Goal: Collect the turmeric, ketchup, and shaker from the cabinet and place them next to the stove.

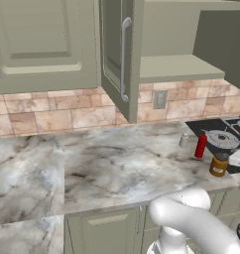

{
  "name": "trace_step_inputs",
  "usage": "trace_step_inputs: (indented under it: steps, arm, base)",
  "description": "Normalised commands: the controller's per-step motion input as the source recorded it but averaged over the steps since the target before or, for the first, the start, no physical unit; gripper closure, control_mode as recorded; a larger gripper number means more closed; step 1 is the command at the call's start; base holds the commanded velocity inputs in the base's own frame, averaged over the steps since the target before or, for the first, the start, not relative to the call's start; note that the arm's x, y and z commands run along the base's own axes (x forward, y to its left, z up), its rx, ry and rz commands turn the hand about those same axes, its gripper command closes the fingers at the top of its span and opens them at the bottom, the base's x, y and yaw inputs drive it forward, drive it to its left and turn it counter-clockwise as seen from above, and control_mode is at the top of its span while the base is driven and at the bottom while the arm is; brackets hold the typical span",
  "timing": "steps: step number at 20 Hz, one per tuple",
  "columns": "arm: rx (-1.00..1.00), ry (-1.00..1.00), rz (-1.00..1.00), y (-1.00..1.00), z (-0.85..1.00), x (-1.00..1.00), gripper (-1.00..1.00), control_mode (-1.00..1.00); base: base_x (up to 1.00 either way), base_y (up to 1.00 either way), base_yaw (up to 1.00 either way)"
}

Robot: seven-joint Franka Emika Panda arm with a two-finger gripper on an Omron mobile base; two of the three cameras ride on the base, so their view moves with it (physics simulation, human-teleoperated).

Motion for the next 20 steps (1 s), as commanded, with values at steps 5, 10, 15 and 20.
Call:
trace_step_inputs:
  steps: [5,10,15,20]
  arm:
    - [-0.01,-0.02,0.0,0.0,0.55,-0.44,-1.0,-1.0]
    - [-0.05,-0.01,0.0,0.45,0.51,-0.79,-1.0,-1.0]
    - [-0.08,0.0,0.0,0.89,0.26,-0.69,-1.0,-1.0]
    - [-0.14,0.0,0.0,1.0,0.18,-0.34,-1.0,-1.0]
  base:
    - [0.0,0.0,0.0]
    - [0.0,0.0,0.0]
    - [0.0,0.0,0.0]
    - [0.0,0.0,0.0]
